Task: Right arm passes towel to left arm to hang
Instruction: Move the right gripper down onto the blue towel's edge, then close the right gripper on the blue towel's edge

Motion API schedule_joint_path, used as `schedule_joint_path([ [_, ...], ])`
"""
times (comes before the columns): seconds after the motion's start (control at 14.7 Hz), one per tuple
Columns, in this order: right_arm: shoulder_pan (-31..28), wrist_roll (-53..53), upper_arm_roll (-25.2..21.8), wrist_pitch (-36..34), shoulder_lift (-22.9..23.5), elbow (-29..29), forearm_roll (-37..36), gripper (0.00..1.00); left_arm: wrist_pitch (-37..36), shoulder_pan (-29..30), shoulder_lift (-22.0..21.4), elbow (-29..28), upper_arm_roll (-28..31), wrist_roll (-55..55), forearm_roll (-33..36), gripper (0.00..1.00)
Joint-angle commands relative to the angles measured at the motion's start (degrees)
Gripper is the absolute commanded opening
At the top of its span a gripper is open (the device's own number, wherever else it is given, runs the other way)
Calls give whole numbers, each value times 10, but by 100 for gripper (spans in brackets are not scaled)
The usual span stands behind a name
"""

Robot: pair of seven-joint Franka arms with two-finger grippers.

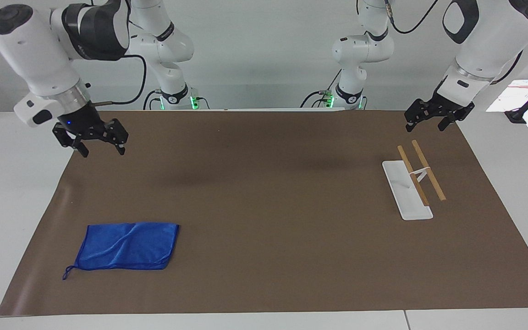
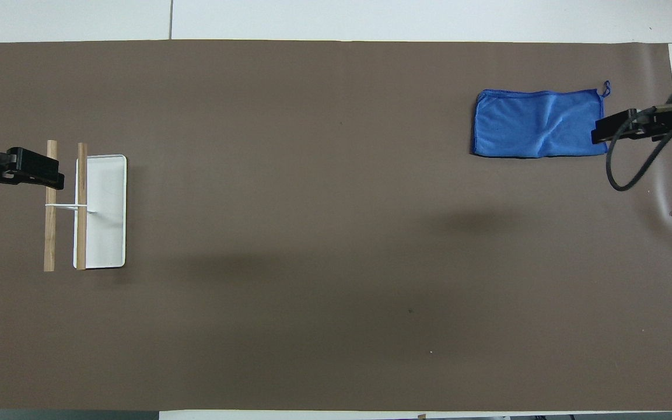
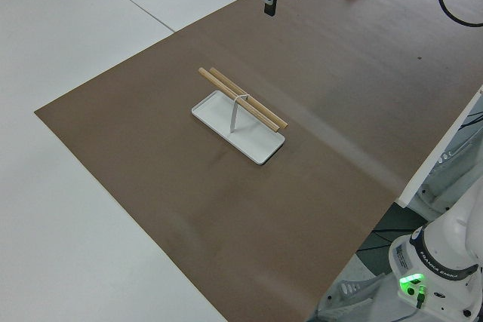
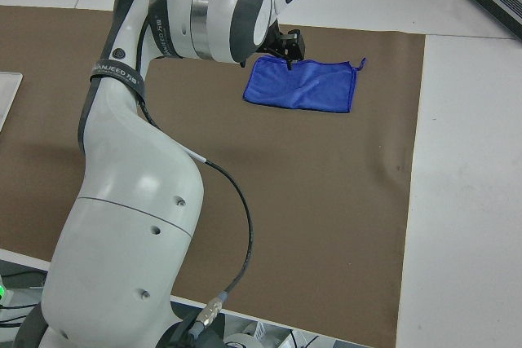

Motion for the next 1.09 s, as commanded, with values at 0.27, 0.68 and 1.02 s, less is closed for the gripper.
schedule_joint_path([
  [0.27,-17,6,3,83,174,94,30,100,-1,-1,-14,-13,1,-6,11,100],
  [0.68,-20,1,2,193,236,64,41,88,-2,-2,-14,-13,1,-6,11,100],
  [1.02,-26,-28,2,274,246,15,34,79,-1,-2,-14,-13,1,-6,11,100],
])
